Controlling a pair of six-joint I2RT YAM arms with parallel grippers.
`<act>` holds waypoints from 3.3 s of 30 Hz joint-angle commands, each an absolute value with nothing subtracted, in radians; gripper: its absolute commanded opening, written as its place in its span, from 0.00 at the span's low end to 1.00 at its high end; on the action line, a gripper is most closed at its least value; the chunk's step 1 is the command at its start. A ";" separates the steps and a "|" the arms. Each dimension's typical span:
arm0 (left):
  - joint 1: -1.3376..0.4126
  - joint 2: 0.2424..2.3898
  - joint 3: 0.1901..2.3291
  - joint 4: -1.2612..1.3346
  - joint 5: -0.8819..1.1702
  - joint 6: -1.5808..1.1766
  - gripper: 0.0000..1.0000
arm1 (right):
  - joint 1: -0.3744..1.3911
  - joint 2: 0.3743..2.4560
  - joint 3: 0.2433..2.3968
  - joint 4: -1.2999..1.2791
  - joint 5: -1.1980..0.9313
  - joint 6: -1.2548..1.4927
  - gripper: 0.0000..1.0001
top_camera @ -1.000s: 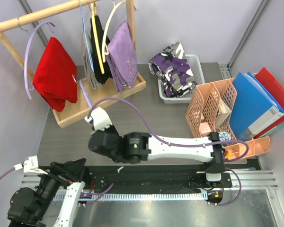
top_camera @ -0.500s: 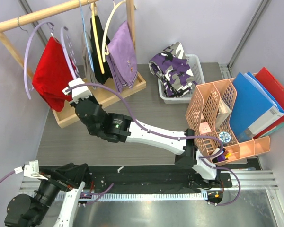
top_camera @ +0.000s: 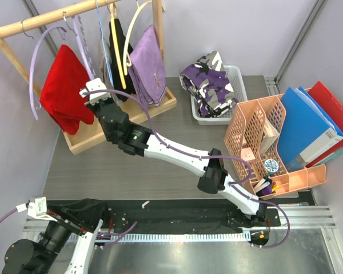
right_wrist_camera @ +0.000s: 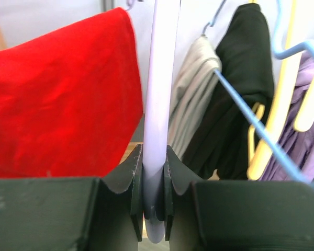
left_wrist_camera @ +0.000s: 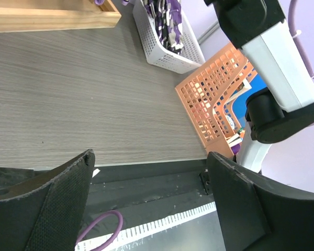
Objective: Remove the trousers from the hanger
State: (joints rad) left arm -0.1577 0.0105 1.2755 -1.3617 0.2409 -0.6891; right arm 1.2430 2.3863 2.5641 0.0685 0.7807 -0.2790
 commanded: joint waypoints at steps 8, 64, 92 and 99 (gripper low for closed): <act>-0.160 0.115 1.324 -1.205 0.239 -0.721 0.76 | 1.236 2.215 2.438 0.134 0.730 -0.164 0.01; -0.124 0.986 1.411 -0.354 0.064 -1.112 0.34 | 1.233 1.861 2.077 -0.060 0.479 0.100 0.01; -0.081 1.057 1.597 -0.468 0.222 -1.069 0.00 | 1.253 1.240 1.683 -0.538 0.549 0.282 0.70; -0.006 1.192 1.719 -0.385 0.385 -1.124 0.00 | 1.252 0.941 1.500 -0.649 0.627 0.350 0.70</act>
State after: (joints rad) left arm -0.0437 1.1378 1.6398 -0.5014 0.2657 -1.1030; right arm 1.2484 1.0199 1.5803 -0.5598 0.5579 0.2966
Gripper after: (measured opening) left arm 0.058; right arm 0.702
